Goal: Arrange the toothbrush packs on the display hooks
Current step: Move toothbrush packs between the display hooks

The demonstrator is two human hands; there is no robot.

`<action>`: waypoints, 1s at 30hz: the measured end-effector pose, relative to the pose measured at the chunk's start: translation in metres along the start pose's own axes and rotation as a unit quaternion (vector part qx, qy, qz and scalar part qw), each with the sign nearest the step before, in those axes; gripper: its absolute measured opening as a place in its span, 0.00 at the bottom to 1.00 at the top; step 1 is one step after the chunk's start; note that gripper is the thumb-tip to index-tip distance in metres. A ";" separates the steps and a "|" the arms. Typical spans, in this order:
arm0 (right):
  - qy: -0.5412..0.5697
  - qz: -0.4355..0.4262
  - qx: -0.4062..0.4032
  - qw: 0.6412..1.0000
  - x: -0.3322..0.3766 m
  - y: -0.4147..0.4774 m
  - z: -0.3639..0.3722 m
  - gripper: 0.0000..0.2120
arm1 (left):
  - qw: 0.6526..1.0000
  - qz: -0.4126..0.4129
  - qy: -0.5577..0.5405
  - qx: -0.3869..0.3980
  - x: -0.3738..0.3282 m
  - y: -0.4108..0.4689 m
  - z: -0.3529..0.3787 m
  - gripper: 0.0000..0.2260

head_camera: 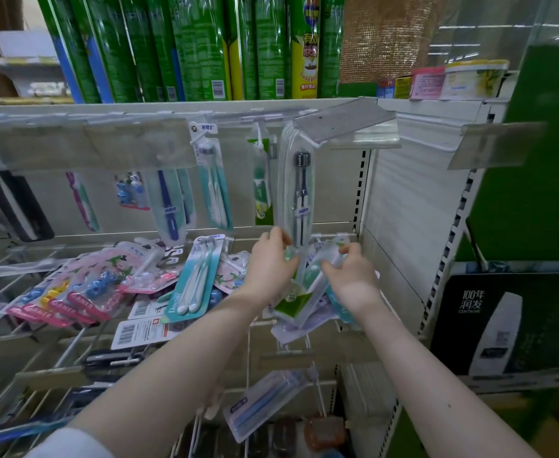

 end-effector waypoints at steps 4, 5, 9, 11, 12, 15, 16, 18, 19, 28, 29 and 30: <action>-0.146 -0.002 0.005 0.989 0.003 0.004 0.009 0.37 | 0.992 -0.058 0.102 0.052 0.007 0.025 0.011 0.25; -0.166 0.000 0.005 0.986 0.005 0.006 0.011 0.39 | 0.988 -0.082 0.112 0.068 0.009 0.030 0.015 0.27; -0.228 0.000 0.007 0.974 0.010 0.012 0.013 0.40 | 0.978 -0.151 0.102 0.103 0.017 0.041 0.028 0.30; -0.250 -0.003 0.009 0.968 0.011 0.013 0.014 0.39 | 0.974 -0.172 0.096 0.107 0.020 0.043 0.033 0.33; -0.257 -0.006 0.008 0.966 0.011 0.014 0.015 0.38 | 0.973 -0.180 0.098 0.108 0.023 0.044 0.034 0.34; -0.264 -0.007 0.004 0.964 0.012 0.016 0.017 0.36 | 0.970 -0.195 0.094 0.110 0.026 0.047 0.037 0.33; -0.261 -0.004 0.005 0.965 0.012 0.017 0.018 0.37 | 0.970 -0.196 0.095 0.110 0.027 0.048 0.037 0.32; -0.248 0.001 0.006 0.969 0.013 0.017 0.020 0.37 | 0.969 -0.202 0.091 0.110 0.027 0.049 0.037 0.32; -0.241 0.004 0.004 0.971 0.014 0.017 0.020 0.37 | 0.969 -0.204 0.081 0.110 0.028 0.050 0.036 0.33; -0.081 0.052 0.023 0.995 0.009 0.024 0.012 0.12 | 0.969 -0.215 -0.060 0.107 0.023 0.045 0.024 0.15; -0.059 0.053 0.028 0.996 0.008 0.025 0.011 0.08 | 0.967 -0.217 -0.072 0.109 0.021 0.043 0.021 0.12; -0.033 0.055 0.033 0.997 0.009 0.024 0.009 0.06 | 0.965 -0.222 -0.083 0.111 0.018 0.041 0.018 0.10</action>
Point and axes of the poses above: each hand's wrist, its own y-axis towards the middle knuckle, its own z-axis out of the palm, x = y × z, the point moved 1 cm from there along y, towards the middle knuckle, and after that the axes turned 6 degrees about -y, right-handed, at the moved point
